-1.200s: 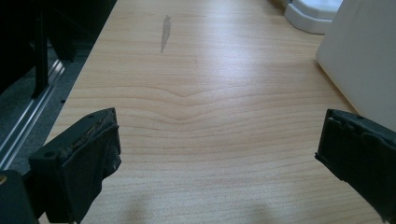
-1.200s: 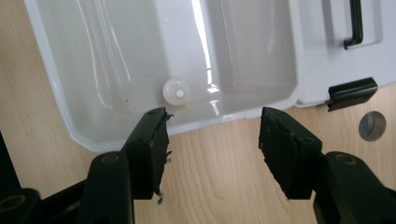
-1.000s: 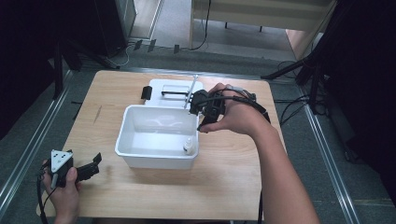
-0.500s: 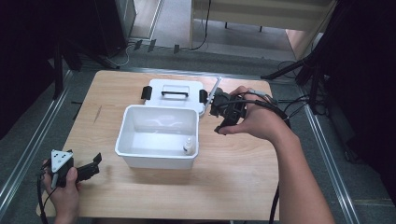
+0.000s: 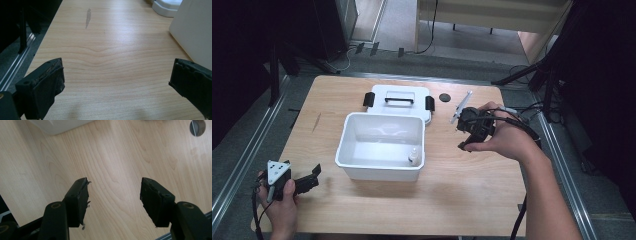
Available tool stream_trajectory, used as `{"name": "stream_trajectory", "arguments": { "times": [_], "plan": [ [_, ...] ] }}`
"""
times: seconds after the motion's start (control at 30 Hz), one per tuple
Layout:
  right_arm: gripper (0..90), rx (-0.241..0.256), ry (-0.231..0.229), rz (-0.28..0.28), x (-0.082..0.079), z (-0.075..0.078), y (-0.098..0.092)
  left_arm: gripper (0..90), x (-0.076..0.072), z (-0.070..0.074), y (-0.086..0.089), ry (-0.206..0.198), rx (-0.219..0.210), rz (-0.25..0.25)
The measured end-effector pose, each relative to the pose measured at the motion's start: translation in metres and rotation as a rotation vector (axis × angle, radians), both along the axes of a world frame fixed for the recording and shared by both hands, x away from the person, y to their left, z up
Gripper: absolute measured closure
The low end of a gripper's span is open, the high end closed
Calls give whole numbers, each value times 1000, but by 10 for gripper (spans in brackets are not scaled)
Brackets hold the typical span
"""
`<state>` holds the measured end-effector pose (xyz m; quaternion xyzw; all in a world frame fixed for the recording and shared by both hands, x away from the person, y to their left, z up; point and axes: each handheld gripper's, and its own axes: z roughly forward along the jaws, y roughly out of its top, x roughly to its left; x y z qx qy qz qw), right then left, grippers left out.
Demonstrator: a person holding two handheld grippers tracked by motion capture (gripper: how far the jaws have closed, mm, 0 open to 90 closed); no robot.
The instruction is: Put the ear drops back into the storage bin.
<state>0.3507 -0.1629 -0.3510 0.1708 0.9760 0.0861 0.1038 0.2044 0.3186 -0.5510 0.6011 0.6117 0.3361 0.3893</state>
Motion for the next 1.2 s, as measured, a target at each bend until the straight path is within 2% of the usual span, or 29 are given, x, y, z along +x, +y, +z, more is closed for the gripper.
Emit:
{"name": "stream_trajectory", "arguments": {
  "times": [0.37,0.73,1.0,1.2],
  "plan": [
    [400,21,20,-68,-9,-22,-37,0,0,0,0,0,1,-2],
    [405,66,33,-145,-24,-57,-69,0,0,0,-1,-1,5,0],
    [404,160,-12,-210,-36,-84,-88,0,-1,0,-1,1,6,-2],
    [406,239,-55,-249,-46,-99,-101,0,0,0,-1,0,6,-1]
  ]
}}
